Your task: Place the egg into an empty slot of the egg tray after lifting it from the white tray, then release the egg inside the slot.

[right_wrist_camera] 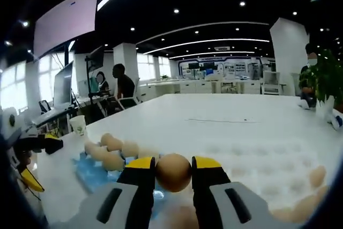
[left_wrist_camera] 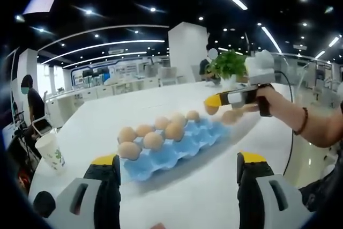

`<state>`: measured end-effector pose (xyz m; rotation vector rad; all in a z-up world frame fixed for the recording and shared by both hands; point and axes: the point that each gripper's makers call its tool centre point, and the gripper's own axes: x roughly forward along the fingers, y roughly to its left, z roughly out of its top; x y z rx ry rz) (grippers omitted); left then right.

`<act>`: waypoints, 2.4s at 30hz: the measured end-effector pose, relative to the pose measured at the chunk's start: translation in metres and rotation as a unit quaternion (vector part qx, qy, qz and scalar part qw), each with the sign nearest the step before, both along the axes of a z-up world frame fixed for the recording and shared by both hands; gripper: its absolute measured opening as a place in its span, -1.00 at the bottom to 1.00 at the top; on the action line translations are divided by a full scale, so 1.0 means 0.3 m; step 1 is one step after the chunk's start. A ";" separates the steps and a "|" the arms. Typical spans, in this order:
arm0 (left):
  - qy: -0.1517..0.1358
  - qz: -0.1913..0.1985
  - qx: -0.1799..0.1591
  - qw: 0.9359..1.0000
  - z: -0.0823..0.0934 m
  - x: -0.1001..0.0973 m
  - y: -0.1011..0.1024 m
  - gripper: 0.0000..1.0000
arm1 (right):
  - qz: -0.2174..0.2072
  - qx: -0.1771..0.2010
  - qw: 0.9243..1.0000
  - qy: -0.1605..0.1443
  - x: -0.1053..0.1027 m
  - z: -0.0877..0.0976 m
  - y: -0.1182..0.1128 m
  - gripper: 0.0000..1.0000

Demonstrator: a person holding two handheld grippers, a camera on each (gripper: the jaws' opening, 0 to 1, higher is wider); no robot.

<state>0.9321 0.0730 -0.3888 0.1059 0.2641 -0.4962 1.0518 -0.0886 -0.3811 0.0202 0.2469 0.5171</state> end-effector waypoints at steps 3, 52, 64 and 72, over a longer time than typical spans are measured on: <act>-0.001 0.001 -0.002 1.000 -0.001 -0.001 0.008 0.83 | 0.006 0.000 1.000 0.002 -0.004 -0.003 0.022 -0.45; 0.012 0.009 -0.005 1.000 -0.038 0.002 0.042 0.83 | 0.086 -0.017 0.996 0.003 -0.023 -0.127 0.230 -0.44; 0.013 0.007 -0.004 1.000 -0.042 0.006 0.035 0.83 | 0.088 -0.014 0.996 -0.002 -0.016 -0.129 0.228 -0.41; 0.013 0.009 -0.003 1.000 -0.040 0.007 0.035 0.84 | 0.083 -0.010 0.996 -0.023 -0.008 -0.094 0.212 -0.30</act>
